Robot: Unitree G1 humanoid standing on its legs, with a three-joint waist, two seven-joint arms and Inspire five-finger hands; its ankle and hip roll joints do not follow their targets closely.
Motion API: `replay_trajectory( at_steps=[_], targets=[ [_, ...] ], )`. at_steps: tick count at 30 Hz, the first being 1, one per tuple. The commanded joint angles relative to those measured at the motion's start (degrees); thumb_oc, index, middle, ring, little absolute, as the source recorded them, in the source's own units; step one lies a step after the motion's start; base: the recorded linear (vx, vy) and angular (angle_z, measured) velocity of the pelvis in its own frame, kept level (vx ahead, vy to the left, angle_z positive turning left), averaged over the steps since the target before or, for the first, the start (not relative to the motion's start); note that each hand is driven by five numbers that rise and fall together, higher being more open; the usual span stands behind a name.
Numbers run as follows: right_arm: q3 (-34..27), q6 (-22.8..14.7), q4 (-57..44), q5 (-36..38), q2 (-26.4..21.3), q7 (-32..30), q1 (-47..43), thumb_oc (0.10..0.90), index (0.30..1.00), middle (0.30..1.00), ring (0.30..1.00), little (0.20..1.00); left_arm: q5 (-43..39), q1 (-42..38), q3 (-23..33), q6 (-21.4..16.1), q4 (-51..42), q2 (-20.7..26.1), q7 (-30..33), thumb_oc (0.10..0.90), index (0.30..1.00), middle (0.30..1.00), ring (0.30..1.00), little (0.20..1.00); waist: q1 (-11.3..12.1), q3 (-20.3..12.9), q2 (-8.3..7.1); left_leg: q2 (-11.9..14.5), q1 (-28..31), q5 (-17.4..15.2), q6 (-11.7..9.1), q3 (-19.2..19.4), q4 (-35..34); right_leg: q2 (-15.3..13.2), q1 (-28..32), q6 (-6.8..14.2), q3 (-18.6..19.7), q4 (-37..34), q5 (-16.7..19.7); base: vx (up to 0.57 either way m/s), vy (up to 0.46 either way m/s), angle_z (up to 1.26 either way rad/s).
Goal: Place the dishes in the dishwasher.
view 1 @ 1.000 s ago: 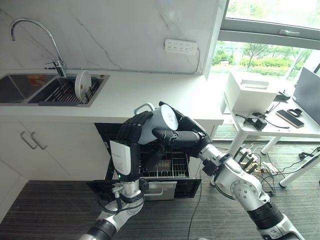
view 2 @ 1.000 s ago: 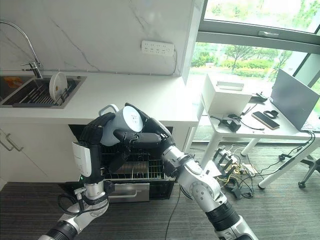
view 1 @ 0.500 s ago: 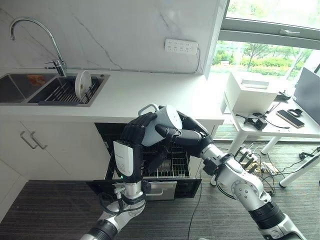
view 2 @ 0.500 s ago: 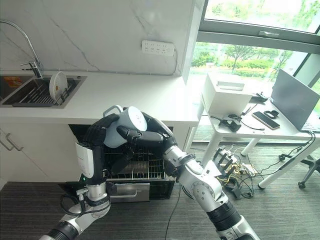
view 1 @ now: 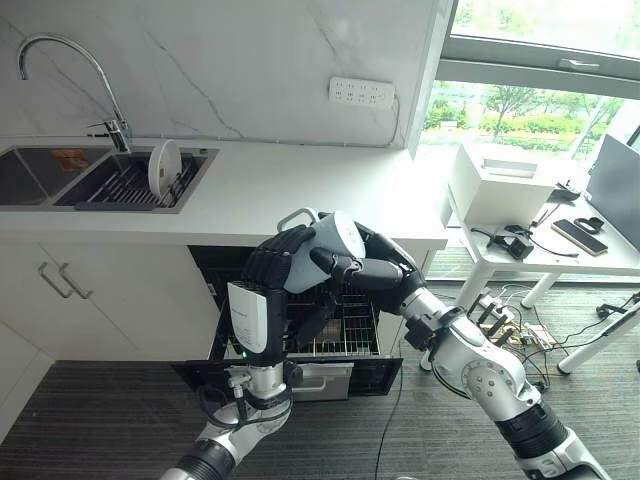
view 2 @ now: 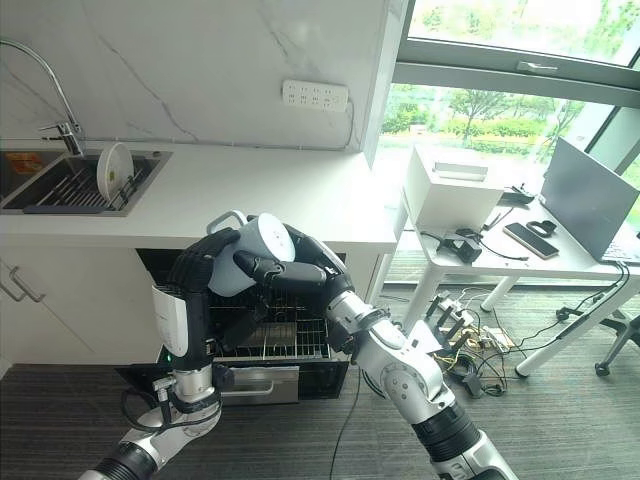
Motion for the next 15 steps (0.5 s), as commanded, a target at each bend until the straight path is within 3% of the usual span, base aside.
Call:
replay_trajectory(
  at_steps=[1, 2, 15],
  targets=[
    [-1.7, -5.86, -4.23, 0.8, 3.54, 3.7, -8.37, 0.4, 0.3, 0.3, 0.3, 0.3, -2.84, -8.24, -1.98, -3.27, -2.26, -1.05, 2.51, 0.618, 0.627, 0.627, 0.627, 0.627, 0.49, -1.43, -0.81, 1.01, 3.12, -9.78, 1.94, 3.13, 4.61, -1.46, 5.06, -0.08, 1.97, -6.72, 3.81, 0.0, 0.0, 0.0],
    [-1.92, -5.86, -4.32, 0.59, 3.54, 3.67, -8.19, 0.4, 0.3, 0.3, 0.3, 0.3, -3.17, -8.05, -1.8, -3.61, -2.27, -1.12, 2.58, 0.8, 0.9, 0.9, 0.9, 0.9, 0.5, -1.43, -0.84, 0.99, 3.11, -9.79, 1.97, 3.12, 4.61, -1.44, 5.06, -0.09, 2.0, -6.72, 3.79, 0.0, 0.0, 0.0],
    [-3.44, -6.79, -4.38, -2.18, 2.9, 1.85, -6.88, 0.4, 0.3, 0.3, 0.3, 0.3, -6.52, -6.17, 1.67, -6.59, -5.47, -1.08, 2.7, 0.8, 0.9, 0.9, 0.9, 0.9, 0.71, -1.23, -0.54, 0.78, 3.02, -9.65, 2.01, 2.72, 4.61, -1.6, 5.09, -0.25, 1.67, -6.72, 3.86, 0.0, 0.0, 0.0]
  ],
)
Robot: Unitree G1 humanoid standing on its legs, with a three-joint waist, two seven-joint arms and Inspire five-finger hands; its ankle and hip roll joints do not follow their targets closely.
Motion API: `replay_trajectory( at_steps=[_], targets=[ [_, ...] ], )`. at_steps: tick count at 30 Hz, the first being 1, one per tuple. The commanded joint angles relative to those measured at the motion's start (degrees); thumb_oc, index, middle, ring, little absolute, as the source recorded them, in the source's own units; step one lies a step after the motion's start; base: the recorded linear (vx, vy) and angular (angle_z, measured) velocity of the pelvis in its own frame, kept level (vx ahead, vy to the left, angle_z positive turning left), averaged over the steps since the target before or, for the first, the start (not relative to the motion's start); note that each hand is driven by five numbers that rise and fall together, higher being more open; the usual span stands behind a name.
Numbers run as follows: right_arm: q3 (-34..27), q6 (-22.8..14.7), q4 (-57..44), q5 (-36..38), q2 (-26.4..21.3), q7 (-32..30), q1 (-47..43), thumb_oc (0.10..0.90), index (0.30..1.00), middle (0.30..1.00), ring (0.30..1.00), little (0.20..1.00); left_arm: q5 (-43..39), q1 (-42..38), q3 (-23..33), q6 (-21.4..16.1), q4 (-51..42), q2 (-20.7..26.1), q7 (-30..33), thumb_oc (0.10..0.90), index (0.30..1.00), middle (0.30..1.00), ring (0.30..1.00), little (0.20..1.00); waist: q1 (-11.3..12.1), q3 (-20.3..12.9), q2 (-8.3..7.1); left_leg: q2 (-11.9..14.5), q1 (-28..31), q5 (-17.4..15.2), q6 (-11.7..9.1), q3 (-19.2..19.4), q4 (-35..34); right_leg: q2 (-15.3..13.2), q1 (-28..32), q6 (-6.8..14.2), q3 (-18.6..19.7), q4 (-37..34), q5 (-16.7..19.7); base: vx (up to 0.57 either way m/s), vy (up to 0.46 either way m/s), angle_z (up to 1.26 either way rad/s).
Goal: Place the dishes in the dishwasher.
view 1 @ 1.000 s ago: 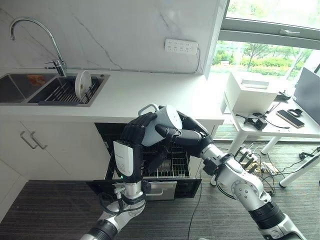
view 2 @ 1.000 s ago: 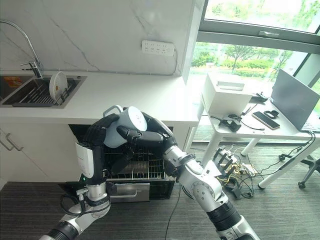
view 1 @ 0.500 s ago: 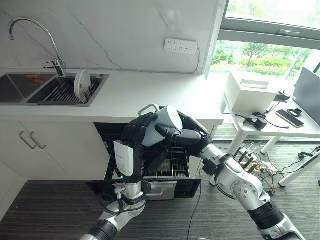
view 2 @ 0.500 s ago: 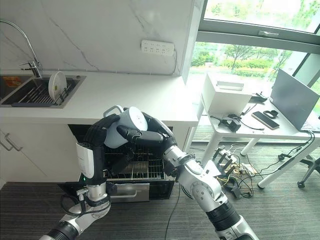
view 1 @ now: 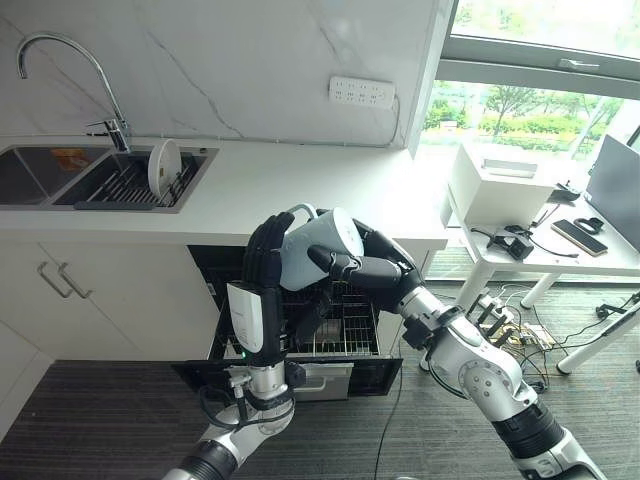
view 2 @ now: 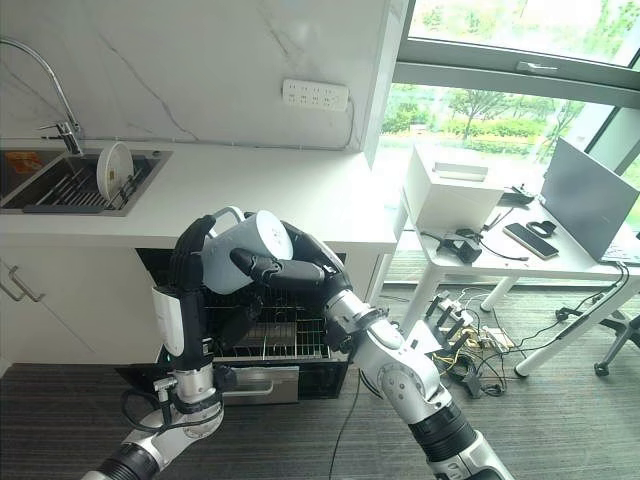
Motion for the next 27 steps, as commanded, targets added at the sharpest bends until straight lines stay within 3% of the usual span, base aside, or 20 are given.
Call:
replay_trajectory(
  at_steps=[1, 12, 20, 27],
  targets=[
    [-3.41, -6.1, -4.51, -2.18, 2.39, 1.43, -6.7, 0.4, 0.3, 0.3, 0.3, 0.3, -2.42, -6.1, 2.52, -3.56, -5.82, -0.64, 2.86, 0.8, 0.9, 0.9, 0.9, 0.9, 0.68, -1.24, -0.45, 0.75, 3.02, -9.63, 2.02, 2.69, 4.67, -1.61, 5.06, -0.26, 1.66, -6.65, 3.87, 0.0, 0.0, 0.0],
    [-5.92, -7.53, -4.67, -3.11, 1.68, -0.14, -5.32, 0.4, 0.3, 0.3, 0.3, 0.3, -5.05, -4.3, 4.45, -5.42, -11.79, 1.53, -3.86, 0.8, 0.9, 0.9, 0.9, 0.9, 1.04, -1.12, 0.0, 0.57, 2.79, -9.7, 2.0, 2.08, 4.67, -1.67, 5.05, -0.27, 1.31, -6.65, 3.74, 0.0, 0.0, 0.0],
    [-9.48, -9.68, -5.26, -3.21, 0.59, -0.53, -3.11, 0.4, 0.3, 0.3, 0.3, 0.3, -6.86, -0.28, 6.32, -10.21, -13.78, 3.78, -8.4, 0.8, 0.9, 0.9, 0.9, 0.9, 1.53, -0.67, 0.4, 0.52, 2.56, -9.6, 1.92, 1.73, 4.67, -1.72, 4.95, -0.31, 1.06, -6.65, 3.7, 0.0, 0.001, 0.0],
    [-12.35, -11.09, -4.68, -2.81, -0.57, -0.12, -1.2, 0.4, 0.3, 0.3, 0.3, 0.3, -6.76, 4.03, 10.76, -9.44, -10.39, 5.59, -7.45, 0.8, 0.9, 0.9, 0.9, 0.9, 1.87, -0.69, 0.94, 0.34, 2.3, -9.32, 1.76, 1.53, 4.67, -1.81, 4.8, -0.49, 0.91, -6.65, 3.65, -0.01, 0.01, 0.07]
  ],
)
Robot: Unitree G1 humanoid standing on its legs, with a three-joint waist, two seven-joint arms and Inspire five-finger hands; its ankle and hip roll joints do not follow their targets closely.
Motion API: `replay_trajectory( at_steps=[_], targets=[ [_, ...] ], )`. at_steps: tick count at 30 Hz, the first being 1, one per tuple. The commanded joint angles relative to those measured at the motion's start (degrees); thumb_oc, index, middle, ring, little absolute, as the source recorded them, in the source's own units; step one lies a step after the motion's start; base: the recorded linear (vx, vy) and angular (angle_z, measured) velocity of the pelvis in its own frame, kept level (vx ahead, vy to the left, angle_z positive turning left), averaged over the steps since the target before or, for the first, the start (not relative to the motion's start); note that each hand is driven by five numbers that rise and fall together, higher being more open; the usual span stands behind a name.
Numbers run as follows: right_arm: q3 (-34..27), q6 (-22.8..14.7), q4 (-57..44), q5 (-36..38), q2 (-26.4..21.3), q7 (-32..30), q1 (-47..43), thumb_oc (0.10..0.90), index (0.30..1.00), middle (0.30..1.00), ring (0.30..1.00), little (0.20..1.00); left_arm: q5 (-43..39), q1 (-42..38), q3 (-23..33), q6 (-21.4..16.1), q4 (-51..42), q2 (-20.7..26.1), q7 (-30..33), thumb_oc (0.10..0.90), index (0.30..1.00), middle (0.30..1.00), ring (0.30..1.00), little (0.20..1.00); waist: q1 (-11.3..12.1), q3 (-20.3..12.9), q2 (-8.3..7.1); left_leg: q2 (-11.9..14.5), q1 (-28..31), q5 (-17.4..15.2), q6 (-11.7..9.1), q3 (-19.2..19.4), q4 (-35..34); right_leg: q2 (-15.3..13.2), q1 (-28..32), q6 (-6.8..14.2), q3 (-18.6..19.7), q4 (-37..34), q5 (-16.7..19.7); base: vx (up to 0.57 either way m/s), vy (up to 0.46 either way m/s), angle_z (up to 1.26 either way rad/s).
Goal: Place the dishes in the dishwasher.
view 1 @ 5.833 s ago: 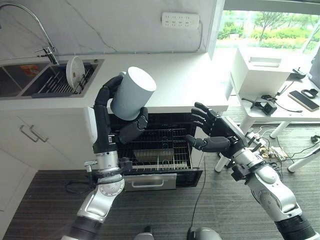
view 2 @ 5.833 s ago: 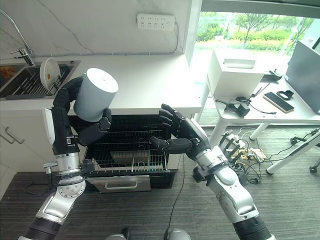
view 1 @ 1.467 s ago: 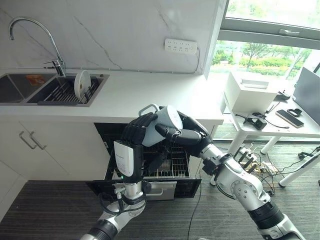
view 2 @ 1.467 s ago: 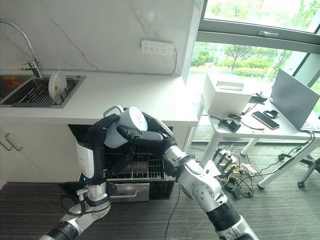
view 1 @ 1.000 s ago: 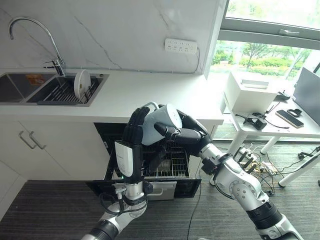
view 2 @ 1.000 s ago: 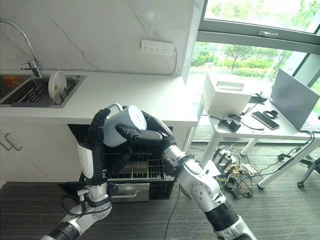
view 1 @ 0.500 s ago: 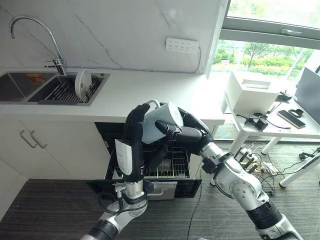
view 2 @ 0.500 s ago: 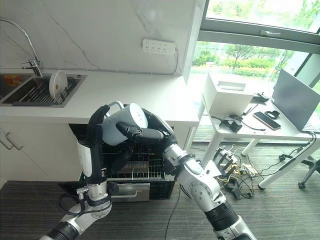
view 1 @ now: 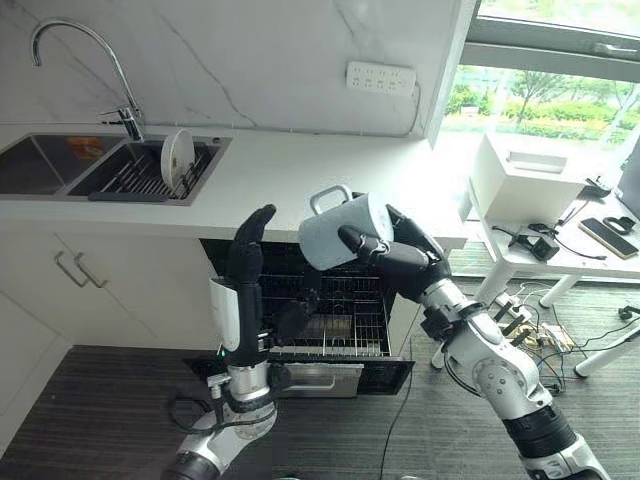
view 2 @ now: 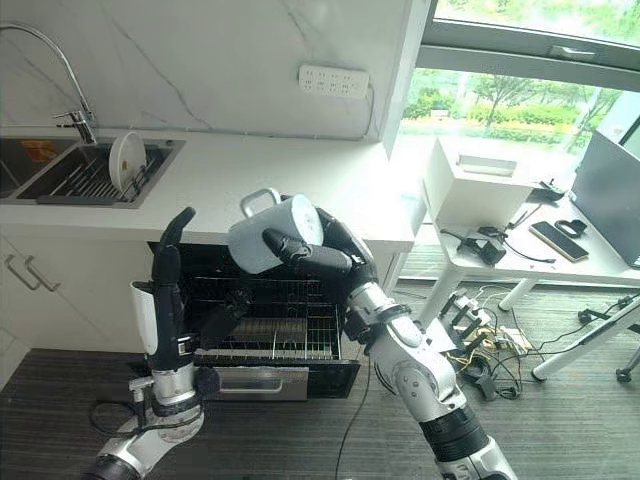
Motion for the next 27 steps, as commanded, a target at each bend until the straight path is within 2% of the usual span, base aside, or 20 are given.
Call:
replay_trajectory(
  at_steps=[1, 5, 8, 11, 13, 15, 16, 17, 18, 20, 21, 24, 27],
  targets=[
    [-5.51, -8.41, -4.14, -0.46, -0.02, 2.01, -3.56, 0.4, 0.3, 0.3, 0.3, 0.3, -0.52, -2.1, 2.47, -1.8, -2.29, 2.61, 3.88, 0.8, 0.9, 0.9, 0.9, 0.9, 0.72, -2.23, -0.54, 0.74, 2.04, -8.87, 1.13, 2.54, 5.6, -1.82, 3.35, -0.57, 1.44, -4.63, 3.74, -0.02, 0.032, 0.01],
    [-6.27, -9.42, -3.47, -0.69, -0.7, 2.13, -2.77, 0.4, 0.3, 0.3, 0.3, 0.3, -2.73, -0.11, 5.78, -0.71, 1.5, 2.59, 4.84, 0.8, 0.9, 0.9, 0.9, 0.9, 1.16, -2.14, -0.34, 0.59, 1.71, -8.55, 0.92, 2.2, 5.6, -2.17, 3.35, -0.59, 0.92, -4.63, 3.75, -0.01, 0.031, 0.02],
    [-6.87, -9.15, -2.96, -1.2, -0.67, 2.09, -2.22, 0.4, 0.3, 0.3, 0.3, 0.3, -7.42, 0.67, 7.74, -2.23, 3.05, 1.78, 2.65, 0.8, 0.9, 0.9, 0.9, 0.9, 1.24, -2.09, -0.29, 0.53, 1.61, -8.42, 0.81, 2.03, 5.6, -2.36, 3.43, -0.53, 0.72, -4.63, 3.71, 0.01, 0.023, 0.04],
    [-7.18, -8.0, -2.25, -2.78, -0.77, 3.02, -0.53, 0.4, 0.3, 0.3, 0.3, 0.3, -16.01, 1.19, 9.74, -4.2, 2.35, 1.38, -5.32, 0.8, 0.9, 0.9, 0.9, 0.9, 1.22, -2.15, -0.21, 0.47, 1.48, -8.24, 0.81, 1.94, 5.6, -2.48, 3.39, -0.46, 0.67, -4.63, 3.72, 0.03, 0.027, 0.04],
    [-7.28, -7.36, -2.01, -3.5, -0.92, 3.57, 0.28, 0.4, 0.3, 0.3, 0.3, 0.3, -20.53, 1.36, 10.56, -4.22, 1.16, 1.32, -10.61, 0.8, 0.9, 0.9, 0.9, 0.9, 1.21, -2.07, -0.14, 0.49, 1.5, -8.15, 0.84, 1.95, 5.6, -2.53, 3.45, -0.44, 0.63, -4.63, 3.71, 0.03, 0.031, 0.05],
    [-7.8, -6.38, -1.22, -4.82, -1.21, 4.75, 2.19, 0.4, 0.3, 0.3, 0.3, 0.3, -35.17, 2.41, 11.94, -1.11, -2.77, 2.08, -29.87, 0.8, 0.9, 0.9, 0.9, 0.9, 1.31, -1.82, 0.25, 0.43, 1.4, -7.97, 0.84, 1.77, 5.6, -2.69, 3.45, -0.33, 0.46, -4.63, 3.71, 0.03, 0.053, 0.04],
    [-8.52, -5.62, -1.04, -5.13, -1.71, 5.41, 2.88, 0.4, 0.3, 0.3, 0.3, 0.3, -43.97, 3.34, 12.18, 2.36, -5.06, 2.77, -41.4, 0.8, 0.9, 0.9, 0.9, 0.9, 1.33, -1.54, 0.66, 0.39, 1.25, -7.85, 0.88, 1.74, 5.6, -2.82, 3.32, -0.21, 0.35, -4.63, 3.71, 0.01, 0.059, 0.03],
    [-8.77, -5.13, -0.96, -5.31, -2.06, 5.69, 3.24, 0.4, 0.3, 0.3, 0.3, 0.3, -49.56, 3.69, 12.22, 1.62, -6.73, 2.98, -47.1, 0.8, 0.9, 0.9, 0.9, 0.9, 1.3, -1.36, 0.96, 0.36, 1.18, -7.8, 0.95, 1.69, 5.6, -2.91, 3.23, -0.13, 0.25, -4.63, 3.76, 0.0, 0.052, 0.03],
    [-8.79, -5.2, -0.8, -5.59, -1.96, 5.9, 3.45, 0.4, 0.3, 0.3, 0.3, 0.3, -50.22, 3.7, 12.28, 2.43, -7.49, 2.97, -48.42, 0.8, 0.9, 0.9, 0.9, 0.9, 1.3, -1.29, 1.06, 0.35, 1.17, -7.78, 0.97, 1.66, 5.6, -2.92, 3.22, -0.11, 0.28, -4.63, 3.76, 0.0, 0.032, 0.01],
    [-8.76, -4.39, -1.05, -5.88, -2.09, 6.27, 4.51, 0.4, 0.3, 0.3, 0.3, 0.3, -51.33, 3.59, 11.66, 9.59, -9.58, 3.84, -55.47, 0.8, 0.9, 0.9, 0.9, 0.9, 0.9, -1.03, 1.52, 0.38, 1.22, -7.71, 1.06, 1.81, 5.6, -2.95, 3.14, 0.09, 0.46, -4.63, 3.77, 0.01, 0.032, 0.0],
    [-8.74, -4.33, -1.06, -5.92, -2.18, 6.42, 4.68, 0.4, 0.3, 0.3, 0.3, 0.3, -51.56, 3.49, 11.52, 10.98, -9.92, 4.08, -56.38, 0.8, 0.9, 0.9, 0.9, 0.9, 0.83, -0.97, 1.63, 0.41, 1.24, -7.69, 1.07, 1.88, 5.6, -2.94, 3.12, 0.12, 0.49, -4.63, 3.77, 0.01, 0.048, -0.01],
    [-7.79, -3.22, -0.72, -6.22, -3.3, 7.11, 6.22, 0.4, 0.3, 0.3, 0.3, 0.3, -52.73, 1.65, 9.59, 22.55, -11.08, 7.74, -67.25, 0.8, 0.9, 0.9, 0.9, 0.9, -0.19, -0.83, 2.81, 0.55, 1.44, -7.49, 1.06, 2.47, 5.6, -2.96, 2.93, 0.54, 0.86, -4.63, 3.82, 0.01, 0.057, -0.03],
    [-7.29, -3.3, -0.32, -6.14, -3.8, 7.01, 6.43, 0.4, 0.3, 0.3, 0.3, 0.3, -51.33, 0.97, 8.51, 26.54, -10.31, 9.51, -68.47, 0.8, 0.9, 0.9, 0.9, 0.9, -0.54, -0.82, 3.26, 0.6, 1.57, -7.38, 1.05, 2.68, 5.6, -2.93, 2.89, 0.71, 1.01, -4.63, 3.91, 0.0, 0.008, -0.02]
  ],
)
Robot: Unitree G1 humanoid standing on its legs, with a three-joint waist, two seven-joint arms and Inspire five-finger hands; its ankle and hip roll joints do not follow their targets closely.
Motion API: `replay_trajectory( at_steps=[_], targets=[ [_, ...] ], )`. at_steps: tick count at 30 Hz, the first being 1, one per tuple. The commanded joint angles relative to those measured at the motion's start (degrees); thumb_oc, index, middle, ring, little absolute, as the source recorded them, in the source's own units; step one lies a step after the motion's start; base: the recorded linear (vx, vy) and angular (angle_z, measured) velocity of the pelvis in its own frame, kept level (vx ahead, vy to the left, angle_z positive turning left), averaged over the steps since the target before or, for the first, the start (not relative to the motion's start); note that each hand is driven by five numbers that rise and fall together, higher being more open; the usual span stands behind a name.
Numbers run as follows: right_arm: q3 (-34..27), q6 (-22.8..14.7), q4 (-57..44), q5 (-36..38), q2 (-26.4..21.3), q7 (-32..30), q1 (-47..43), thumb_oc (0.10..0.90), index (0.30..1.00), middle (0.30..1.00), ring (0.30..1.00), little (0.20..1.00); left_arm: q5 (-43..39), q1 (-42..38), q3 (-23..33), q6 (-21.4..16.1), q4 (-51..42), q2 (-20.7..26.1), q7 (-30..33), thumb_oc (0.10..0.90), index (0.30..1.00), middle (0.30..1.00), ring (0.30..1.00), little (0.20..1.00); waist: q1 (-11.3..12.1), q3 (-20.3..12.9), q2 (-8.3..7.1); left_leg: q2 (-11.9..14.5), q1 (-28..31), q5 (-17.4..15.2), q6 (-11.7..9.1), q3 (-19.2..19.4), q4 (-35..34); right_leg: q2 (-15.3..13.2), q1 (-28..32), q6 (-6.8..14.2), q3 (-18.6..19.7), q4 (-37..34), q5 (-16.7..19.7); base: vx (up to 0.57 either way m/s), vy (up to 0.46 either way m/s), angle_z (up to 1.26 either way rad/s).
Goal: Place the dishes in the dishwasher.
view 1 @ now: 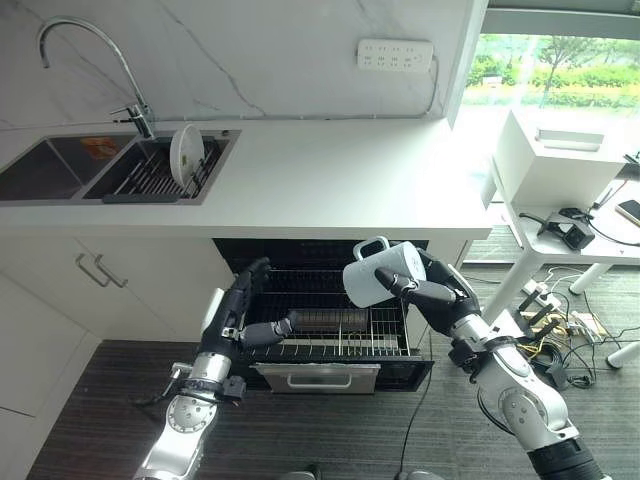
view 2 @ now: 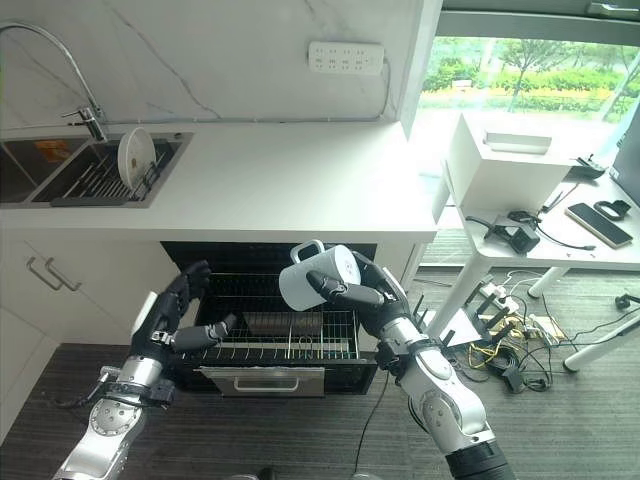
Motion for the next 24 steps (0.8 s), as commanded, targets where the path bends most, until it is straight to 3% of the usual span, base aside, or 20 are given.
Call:
replay_trajectory(
  at_steps=[1, 5, 6, 9, 13, 19, 24],
  targets=[
    [-2.7, -4.92, -4.61, 0.67, -0.05, 2.67, -4.46, 0.4, 0.3, 0.3, 0.3, 0.3, 0.73, -5.08, 0.52, 0.8, -4.53, 5.05, -1.55, 0.8, 0.9, 0.9, 0.9, 0.9, -0.15, -3.14, -0.54, 2.52, 0.87, -6.86, 0.23, 2.82, 5.63, -0.8, 1.71, 0.28, 1.79, -4.31, 3.65, 0.0, 0.0, 0.0],
    [-2.6, -4.64, -4.59, 0.76, -0.52, 2.6, -4.17, 0.4, 0.3, 0.3, 0.3, 0.3, 4.38, -6.7, -0.17, 5.37, -4.51, 7.71, -3.13, 0.8, 0.9, 0.9, 0.9, 0.9, -0.61, -3.25, -0.17, 2.57, 1.07, -6.83, 0.21, 3.19, 5.63, -0.74, 1.72, 0.51, 2.0, -4.31, 3.63, 0.0, 0.0, 0.0],
    [-2.18, -4.75, -4.31, 0.76, -0.7, 2.64, -4.13, 0.4, 0.3, 0.3, 0.3, 0.3, 5.85, -8.18, -1.03, 8.57, -3.53, 8.77, -4.08, 0.8, 0.9, 0.9, 0.9, 0.9, -0.98, -3.33, -0.01, 2.66, 1.16, -6.72, 0.2, 3.41, 5.63, -0.66, 1.69, 0.63, 2.15, -4.31, 3.67, 0.0, 0.0, 0.0],
    [-1.84, -4.75, -3.92, 0.84, -0.86, 2.6, -4.38, 0.4, 0.3, 0.3, 0.3, 0.3, 8.25, -9.45, -2.15, 10.02, -2.49, 9.61, -4.44, 0.8, 0.9, 0.9, 0.9, 0.9, -1.26, -3.44, 0.05, 2.7, 1.22, -6.69, 0.17, 3.57, 5.63, -0.6, 1.68, 0.69, 2.26, -4.31, 3.66, 0.0, 0.0, 0.0],
    [-1.06, -3.8, -3.32, 1.58, -1.71, 2.33, -5.6, 0.4, 0.3, 0.3, 0.3, 0.3, 11.31, -13.95, -6.17, 17.43, 1.59, 11.86, -8.43, 0.8, 0.9, 0.9, 0.9, 0.9, -2.15, -3.62, 0.43, 2.81, 1.54, -6.59, 0.19, 4.08, 5.63, -0.41, 1.76, 0.87, 2.57, -4.31, 3.68, 0.0, 0.003, -0.01],
    [-0.06, -2.99, -2.97, 1.99, -2.0, 2.85, -6.18, 0.4, 0.3, 0.3, 0.3, 0.3, 15.3, -19.56, -11.07, 21.98, 6.74, 13.44, -13.86, 0.8, 0.9, 0.9, 0.9, 0.9, -3.39, -3.82, 0.85, 2.96, 1.9, -6.62, 0.27, 4.93, 5.63, -0.18, 1.74, 1.09, 3.13, -4.31, 3.64, 0.01, 0.01, -0.08],
    [0.71, -2.52, -2.45, 2.04, -2.04, 4.03, -6.43, 0.4, 0.3, 0.3, 0.3, 0.3, 16.31, -22.22, -14.3, 23.65, 12.34, 12.54, -18.6, 0.8, 0.9, 0.9, 0.9, 0.9, -4.31, -4.15, 1.0, 3.08, 2.07, -6.72, 0.29, 5.65, 5.63, 0.1, 1.65, 1.09, 3.65, -4.31, 3.55, 0.0, 0.006, -0.03]
  ],
)
